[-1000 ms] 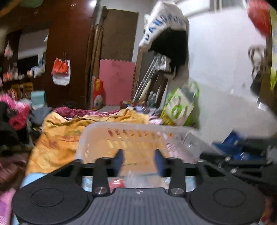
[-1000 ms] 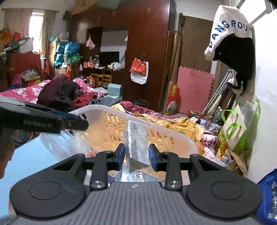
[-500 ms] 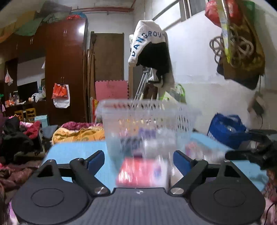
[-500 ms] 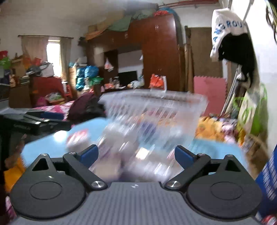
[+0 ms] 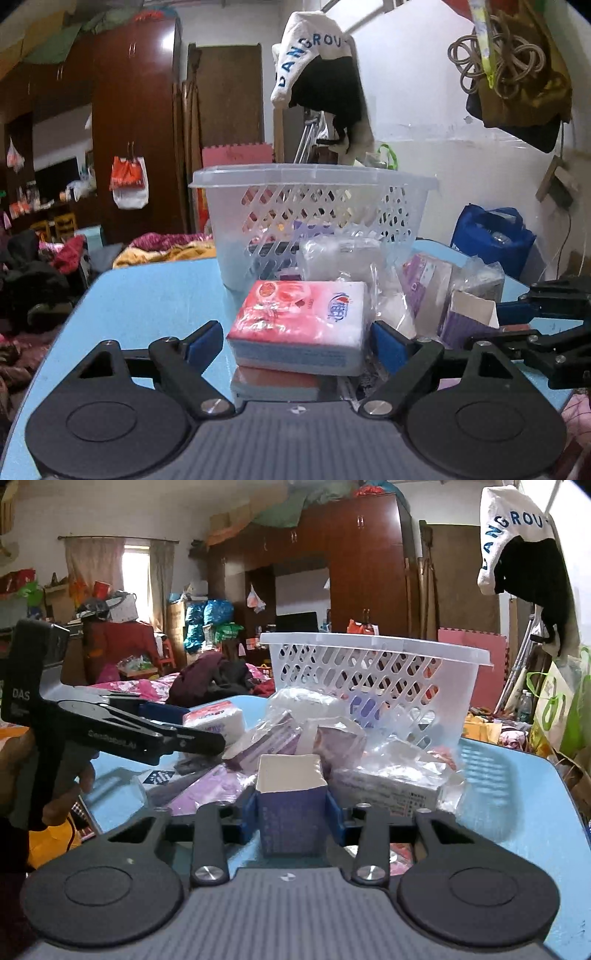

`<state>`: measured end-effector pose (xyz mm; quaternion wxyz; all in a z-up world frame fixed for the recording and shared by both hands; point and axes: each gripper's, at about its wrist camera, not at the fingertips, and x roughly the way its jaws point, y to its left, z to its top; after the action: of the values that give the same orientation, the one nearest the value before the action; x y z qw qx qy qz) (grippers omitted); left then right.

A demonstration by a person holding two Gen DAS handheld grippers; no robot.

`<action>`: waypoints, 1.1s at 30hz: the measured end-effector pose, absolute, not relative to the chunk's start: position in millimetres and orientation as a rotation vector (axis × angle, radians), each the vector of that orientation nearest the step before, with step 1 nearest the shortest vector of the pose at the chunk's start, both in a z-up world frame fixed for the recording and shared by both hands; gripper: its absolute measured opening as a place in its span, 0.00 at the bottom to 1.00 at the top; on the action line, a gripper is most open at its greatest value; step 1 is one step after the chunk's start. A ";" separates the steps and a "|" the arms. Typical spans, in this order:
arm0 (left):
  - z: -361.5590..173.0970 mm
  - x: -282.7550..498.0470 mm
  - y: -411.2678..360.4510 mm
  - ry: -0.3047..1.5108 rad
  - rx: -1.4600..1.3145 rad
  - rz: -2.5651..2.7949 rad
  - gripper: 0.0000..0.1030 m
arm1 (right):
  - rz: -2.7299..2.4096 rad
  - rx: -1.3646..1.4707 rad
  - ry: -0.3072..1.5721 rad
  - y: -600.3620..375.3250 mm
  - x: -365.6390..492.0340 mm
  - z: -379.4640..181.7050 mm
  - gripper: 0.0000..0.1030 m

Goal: Organize objects
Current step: 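Grasp the red-and-white tissue pack left while right grasps the blue paper cup, then lower both held items into the white basket and open both grippers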

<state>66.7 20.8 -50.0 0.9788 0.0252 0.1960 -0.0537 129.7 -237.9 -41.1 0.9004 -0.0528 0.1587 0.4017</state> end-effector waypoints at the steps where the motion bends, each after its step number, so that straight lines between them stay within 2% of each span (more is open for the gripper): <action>1: -49.8 66.2 19.0 0.388 0.051 -0.108 0.86 | 0.836 -0.102 0.322 -239.3 122.7 -45.6 0.41; 2: -49.6 63.5 19.1 0.371 0.043 -0.105 0.78 | 0.841 -0.092 0.315 -241.3 118.0 -47.2 0.41; 3: -48.7 61.4 20.3 0.361 0.033 -0.101 0.77 | 0.840 -0.087 0.307 -243.3 115.9 -46.6 0.41; 11: -47.6 55.2 33.6 0.341 -0.041 -0.111 0.76 | 0.856 -0.011 0.250 -257.8 111.6 -38.7 0.41; 22: -35.2 52.1 60.5 0.259 -0.233 -0.271 0.76 | 0.900 0.157 0.185 -280.5 134.8 1.0 0.41; 28: 7.5 78.6 50.6 0.202 -0.249 -0.292 0.76 | 0.811 0.115 0.126 -261.2 170.8 50.3 0.41; 33: 59.2 131.3 32.2 0.207 -0.206 -0.245 0.76 | 0.684 0.046 0.179 -223.4 229.1 79.8 0.41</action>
<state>131.3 32.2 59.2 0.9819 -0.1022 0.1028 -0.1217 229.1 -223.4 79.8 0.9380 0.0226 0.0875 0.3347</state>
